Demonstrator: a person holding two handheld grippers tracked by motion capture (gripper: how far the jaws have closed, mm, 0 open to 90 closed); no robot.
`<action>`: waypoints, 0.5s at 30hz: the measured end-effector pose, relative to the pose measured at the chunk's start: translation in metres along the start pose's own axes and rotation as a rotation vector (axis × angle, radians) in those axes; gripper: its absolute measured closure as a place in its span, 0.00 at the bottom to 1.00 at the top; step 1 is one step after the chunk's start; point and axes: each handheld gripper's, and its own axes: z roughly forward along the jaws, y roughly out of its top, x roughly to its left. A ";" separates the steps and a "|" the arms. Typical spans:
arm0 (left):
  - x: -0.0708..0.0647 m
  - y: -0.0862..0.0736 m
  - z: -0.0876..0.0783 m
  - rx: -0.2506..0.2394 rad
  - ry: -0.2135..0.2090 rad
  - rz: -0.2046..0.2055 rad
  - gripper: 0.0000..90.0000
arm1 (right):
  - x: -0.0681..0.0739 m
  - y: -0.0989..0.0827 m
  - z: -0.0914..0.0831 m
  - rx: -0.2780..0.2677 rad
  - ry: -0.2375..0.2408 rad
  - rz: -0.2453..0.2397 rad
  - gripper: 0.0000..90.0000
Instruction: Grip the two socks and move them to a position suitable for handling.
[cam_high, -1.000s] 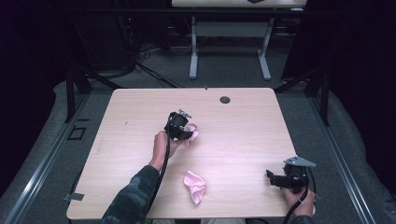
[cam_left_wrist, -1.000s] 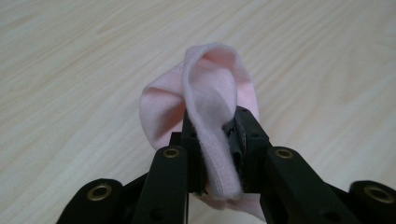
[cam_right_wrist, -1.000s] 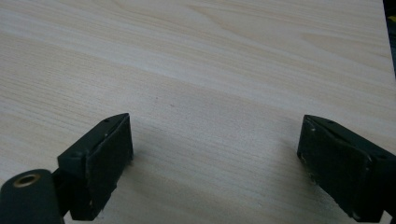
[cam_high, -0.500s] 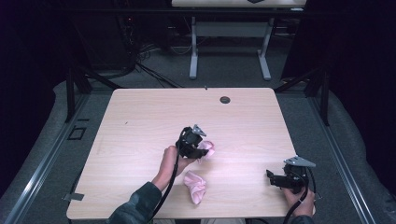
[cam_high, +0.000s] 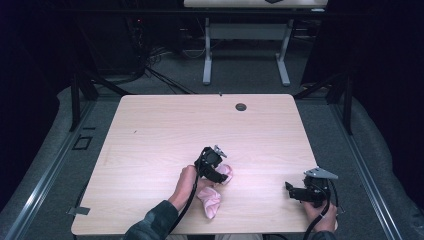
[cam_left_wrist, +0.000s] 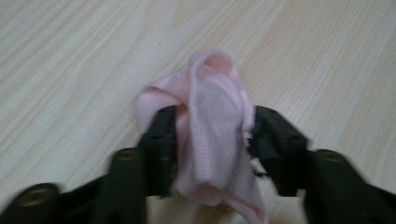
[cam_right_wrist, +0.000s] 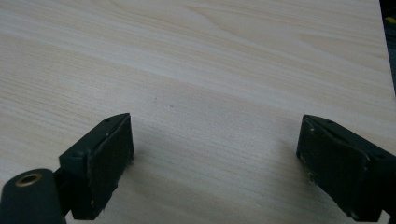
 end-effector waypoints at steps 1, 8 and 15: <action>0.000 0.000 -0.004 -0.013 -0.002 0.002 0.39 | 0.000 0.000 0.000 0.001 -0.003 -0.002 0.12; 0.006 -0.009 -0.046 -0.098 0.037 -0.034 0.16 | 0.003 -0.001 -0.002 -0.010 0.006 -0.021 0.16; 0.007 -0.032 -0.074 -0.113 0.080 -0.070 0.12 | 0.007 -0.002 -0.008 -0.024 0.044 -0.020 0.15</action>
